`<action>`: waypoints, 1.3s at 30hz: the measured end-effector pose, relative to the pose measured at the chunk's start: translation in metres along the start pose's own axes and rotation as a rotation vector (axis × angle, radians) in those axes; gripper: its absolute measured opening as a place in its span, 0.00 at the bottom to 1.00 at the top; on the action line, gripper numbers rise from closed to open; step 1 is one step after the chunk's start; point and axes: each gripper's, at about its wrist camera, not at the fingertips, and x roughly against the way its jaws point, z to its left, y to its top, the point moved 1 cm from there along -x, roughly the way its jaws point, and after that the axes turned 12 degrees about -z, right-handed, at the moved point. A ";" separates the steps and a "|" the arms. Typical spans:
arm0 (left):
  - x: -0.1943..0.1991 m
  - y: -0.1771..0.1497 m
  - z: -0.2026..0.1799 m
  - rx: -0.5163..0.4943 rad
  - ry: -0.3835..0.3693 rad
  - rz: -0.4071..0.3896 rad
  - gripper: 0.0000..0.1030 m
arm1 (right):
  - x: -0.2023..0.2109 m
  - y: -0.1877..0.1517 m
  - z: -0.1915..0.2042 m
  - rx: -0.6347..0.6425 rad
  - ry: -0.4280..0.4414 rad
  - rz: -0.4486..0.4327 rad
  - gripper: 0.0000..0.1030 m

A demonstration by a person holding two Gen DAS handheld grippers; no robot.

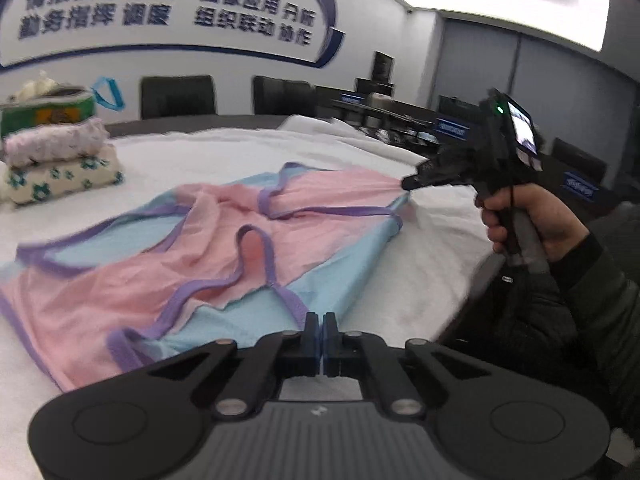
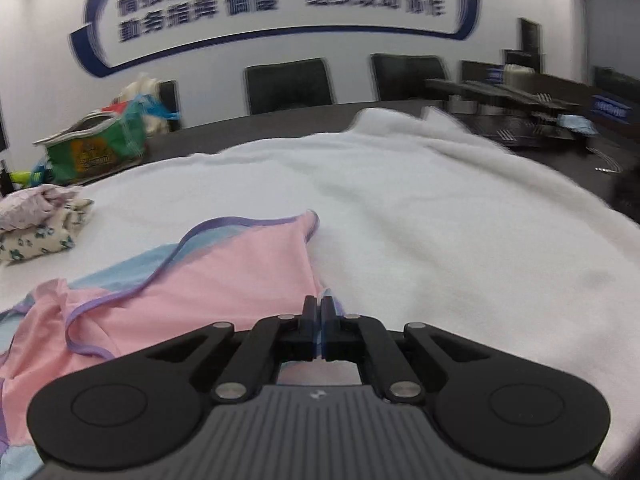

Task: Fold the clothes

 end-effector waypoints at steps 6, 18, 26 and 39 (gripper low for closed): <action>0.013 0.005 -0.001 -0.007 -0.177 0.014 0.30 | 0.028 -0.017 -0.030 -0.032 -0.053 0.034 0.05; -0.052 0.098 0.136 0.353 0.244 -0.012 0.49 | -0.028 0.030 0.038 -0.047 0.374 0.050 0.58; -0.098 0.091 0.156 0.494 0.189 0.059 0.48 | -0.073 0.042 0.055 -0.073 0.473 0.177 0.58; -0.100 0.091 0.177 0.548 0.226 -0.017 0.47 | -0.086 0.031 0.056 -0.172 0.548 0.271 0.58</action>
